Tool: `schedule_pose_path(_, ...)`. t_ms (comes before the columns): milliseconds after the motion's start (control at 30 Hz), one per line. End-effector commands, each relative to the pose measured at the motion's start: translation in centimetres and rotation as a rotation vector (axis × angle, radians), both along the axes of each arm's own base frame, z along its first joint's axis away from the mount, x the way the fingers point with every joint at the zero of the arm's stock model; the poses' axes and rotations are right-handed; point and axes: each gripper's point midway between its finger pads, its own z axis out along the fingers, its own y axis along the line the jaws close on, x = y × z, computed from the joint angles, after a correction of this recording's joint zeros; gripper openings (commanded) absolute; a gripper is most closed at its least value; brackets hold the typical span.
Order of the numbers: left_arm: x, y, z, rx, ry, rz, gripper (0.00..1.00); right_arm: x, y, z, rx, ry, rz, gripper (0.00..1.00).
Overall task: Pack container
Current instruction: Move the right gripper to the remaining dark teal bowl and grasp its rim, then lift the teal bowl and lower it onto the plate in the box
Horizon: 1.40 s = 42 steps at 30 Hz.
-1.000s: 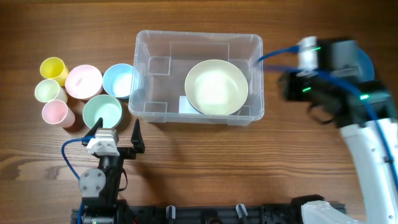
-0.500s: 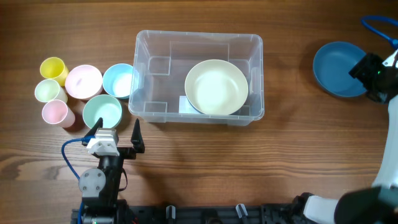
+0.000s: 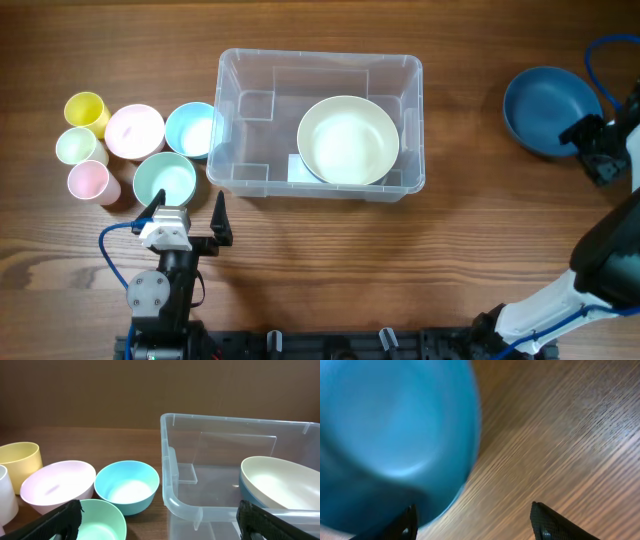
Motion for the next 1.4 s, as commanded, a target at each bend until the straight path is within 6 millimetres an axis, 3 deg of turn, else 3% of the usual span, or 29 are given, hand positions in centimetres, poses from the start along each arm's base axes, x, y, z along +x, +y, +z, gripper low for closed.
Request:
schedule_pose_path(0, 0.0, -0.3, -0.2, 0.015, -0.003, -0.015, 1.00, 0.5, -0.7, -0.7, 0.054, -0.043, -0.039, 0.72)
schedule_pose_path(433, 0.0, -0.3, -0.2, 0.015, -0.003, -0.015, 1.00, 2.2, -0.4, -3.4, 0.115, -0.078, -0.024, 0.66)
schedule_pose_path(633, 0.0, -0.3, -0.2, 0.015, -0.003, -0.015, 1.00, 2.5, -0.6, -3.8, 0.108, -0.086, -0.018, 0.46)
schedule_pose_path(767, 0.0, -0.3, -0.2, 0.015, -0.003, -0.015, 1.00, 2.5, -0.6, -3.8, 0.108, -0.085, -0.018, 0.44)
schedule_pose_path(900, 0.0, -0.3, -0.2, 0.015, -0.003, -0.015, 1.00, 2.4, -0.6, -3.8, 0.110, -0.082, -0.019, 0.27)
schedule_pose_path(1000, 0.0, -0.3, -0.2, 0.015, -0.003, -0.015, 1.00, 2.5, -0.6, -3.8, 0.111, -0.082, -0.020, 0.22)
schedule_pose_path(1167, 0.0, -0.3, -0.2, 0.015, -0.003, -0.015, 1.00, 2.4, -0.5, -3.8, 0.113, -0.079, -0.020, 0.05)
schedule_pose_path(1367, 0.0, -0.3, -0.2, 0.015, -0.003, -0.015, 1.00, 2.2, -0.3, -3.9, 0.125, -0.075, -0.019, 0.04)
